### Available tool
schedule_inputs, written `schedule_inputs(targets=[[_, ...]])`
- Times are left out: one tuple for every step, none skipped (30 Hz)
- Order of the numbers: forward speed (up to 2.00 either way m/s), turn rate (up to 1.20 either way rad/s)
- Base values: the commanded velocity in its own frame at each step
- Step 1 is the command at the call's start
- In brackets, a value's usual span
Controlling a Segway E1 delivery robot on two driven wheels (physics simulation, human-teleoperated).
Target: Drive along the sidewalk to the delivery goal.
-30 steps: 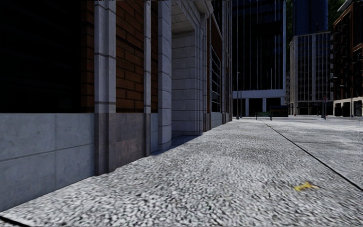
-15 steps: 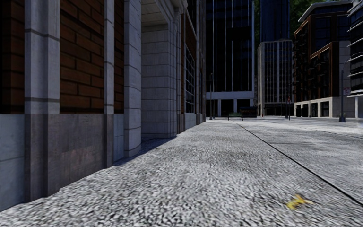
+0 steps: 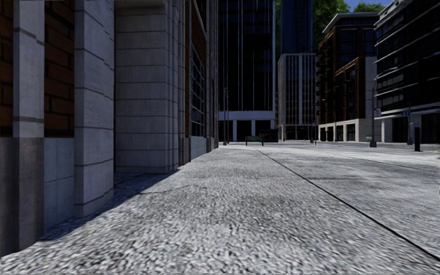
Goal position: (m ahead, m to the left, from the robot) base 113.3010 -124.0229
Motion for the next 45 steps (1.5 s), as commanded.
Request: schedule_inputs(targets=[[2.00,-0.42],[2.00,-0.42],[2.00,-0.43],[2.00,-0.45],[2.00,-0.48],[2.00,-0.48],[2.00,-0.50],[2.00,-0.51],[2.00,-0.51],[2.00,-0.51],[2.00,-0.51],[2.00,-0.51],[2.00,-0.51],[2.00,-0.51],[2.00,-0.51],[2.00,-0.51],[2.00,-0.51],[2.00,-0.51],[2.00,-0.51],[2.00,-0.51],[2.00,-0.51],[2.00,-0.51],[2.00,-0.51],[2.00,-0.51],[2.00,-0.51],[2.00,-0.51],[2.00,-0.51],[2.00,-0.51],[2.00,-0.51],[2.00,-0.51],[2.00,-0.51],[2.00,-0.51],[2.00,-0.51],[2.00,-0.51],[2.00,-0.51],[2.00,-0.51],[2.00,-0.51],[2.00,-0.51],[2.00,-0.51],[2.00,-0.51],[2.00,-0.51],[2.00,-0.51],[2.00,-0.49],[2.00,0.00],[2.00,0.00]])
